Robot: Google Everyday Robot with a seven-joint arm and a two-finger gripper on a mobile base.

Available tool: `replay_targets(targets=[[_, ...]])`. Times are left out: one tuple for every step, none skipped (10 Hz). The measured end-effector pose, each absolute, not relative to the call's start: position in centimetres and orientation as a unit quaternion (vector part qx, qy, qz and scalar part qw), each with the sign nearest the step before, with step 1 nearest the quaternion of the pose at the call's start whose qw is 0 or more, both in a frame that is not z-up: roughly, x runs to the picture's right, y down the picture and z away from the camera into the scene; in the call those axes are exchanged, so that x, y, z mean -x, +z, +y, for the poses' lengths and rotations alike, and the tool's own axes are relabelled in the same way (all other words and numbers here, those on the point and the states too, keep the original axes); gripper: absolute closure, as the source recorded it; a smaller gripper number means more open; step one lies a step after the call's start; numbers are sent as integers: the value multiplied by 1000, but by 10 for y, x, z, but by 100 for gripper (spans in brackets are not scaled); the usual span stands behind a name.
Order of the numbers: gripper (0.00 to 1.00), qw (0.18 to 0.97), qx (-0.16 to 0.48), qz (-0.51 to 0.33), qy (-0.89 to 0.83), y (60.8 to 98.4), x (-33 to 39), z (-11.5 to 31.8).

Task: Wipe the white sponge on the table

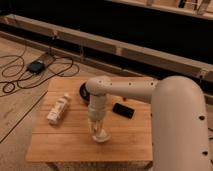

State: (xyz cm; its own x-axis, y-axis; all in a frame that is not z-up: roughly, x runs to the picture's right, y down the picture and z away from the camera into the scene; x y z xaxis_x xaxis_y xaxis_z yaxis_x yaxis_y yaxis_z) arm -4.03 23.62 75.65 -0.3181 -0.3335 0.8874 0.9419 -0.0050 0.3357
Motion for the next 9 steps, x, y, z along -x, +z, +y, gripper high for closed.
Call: replay_targets(targets=[[100,503,326,-490,-633,759,15,238],[100,511,339,-481,-627,764,-1,237],[100,520,348,-471,-621,770,-15,235],[100,530,356,-460,-617,778,-27,230],[100,542,360,-448,-613,789,-36,223],[100,550,362,-437,-613,797,-43,216],[100,560,361,-422,-614,810,-50,205],[100,563,359,-411,-621,820,-52,195],[100,566,349,-401,-630,832,-47,183]])
